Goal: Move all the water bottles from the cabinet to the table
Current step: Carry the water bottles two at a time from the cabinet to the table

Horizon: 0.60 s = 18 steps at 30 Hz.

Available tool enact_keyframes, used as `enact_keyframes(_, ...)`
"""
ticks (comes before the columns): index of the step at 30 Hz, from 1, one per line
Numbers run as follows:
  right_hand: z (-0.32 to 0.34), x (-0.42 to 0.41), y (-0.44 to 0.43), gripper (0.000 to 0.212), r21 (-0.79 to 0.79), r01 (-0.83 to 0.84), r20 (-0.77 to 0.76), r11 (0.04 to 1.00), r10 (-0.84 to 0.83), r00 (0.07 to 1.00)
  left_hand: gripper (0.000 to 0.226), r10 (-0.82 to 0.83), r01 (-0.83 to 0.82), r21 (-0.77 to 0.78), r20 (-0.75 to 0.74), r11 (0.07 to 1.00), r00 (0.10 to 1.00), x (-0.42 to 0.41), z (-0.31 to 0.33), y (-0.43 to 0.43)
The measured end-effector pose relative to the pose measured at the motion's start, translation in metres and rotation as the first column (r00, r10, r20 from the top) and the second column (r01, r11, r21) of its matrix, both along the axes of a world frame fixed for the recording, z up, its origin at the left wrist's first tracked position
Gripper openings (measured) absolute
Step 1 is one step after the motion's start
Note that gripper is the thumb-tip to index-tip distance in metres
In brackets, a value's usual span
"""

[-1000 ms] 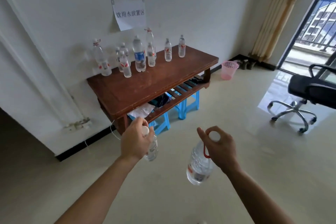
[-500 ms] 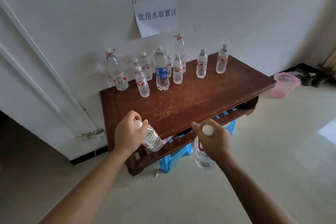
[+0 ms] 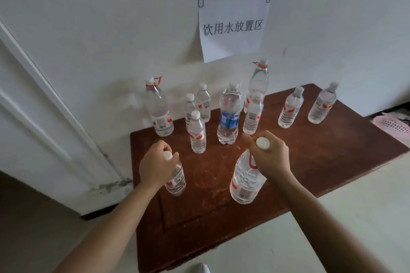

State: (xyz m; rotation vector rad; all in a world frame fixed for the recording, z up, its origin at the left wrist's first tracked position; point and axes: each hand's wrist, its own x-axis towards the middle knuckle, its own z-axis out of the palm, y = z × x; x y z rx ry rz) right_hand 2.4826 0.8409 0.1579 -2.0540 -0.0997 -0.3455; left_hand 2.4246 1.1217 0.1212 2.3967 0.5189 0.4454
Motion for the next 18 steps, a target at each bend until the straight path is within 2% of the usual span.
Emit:
enact_keyframes(9,-0.022,0.092,0.081,0.033,-0.034,-0.024,-0.054,0.999,0.022,0.998,0.026,-0.092,0.096,0.033,-0.096,0.995,0.991,0.107,-0.029,0.069)
enact_keyframes(14,-0.025,0.123,0.098,0.028,-0.048,-0.080,-0.068,0.996,0.076,0.995,0.020,-0.023,0.027,0.034,-0.112,0.999,0.993,0.131,-0.035,0.085)
enact_keyframes(16,-0.031,0.124,0.098,0.023,-0.058,-0.135,-0.109,0.989,0.128,0.986,0.026,0.017,-0.009,0.068,-0.119,0.998,0.993,0.132,-0.039,0.083)
enact_keyframes(18,-0.038,0.121,0.094,0.020,-0.044,-0.155,-0.125,0.987,0.149,0.981,0.042,0.045,-0.033,0.075,-0.158,0.997,0.986,0.130,-0.045,0.077)
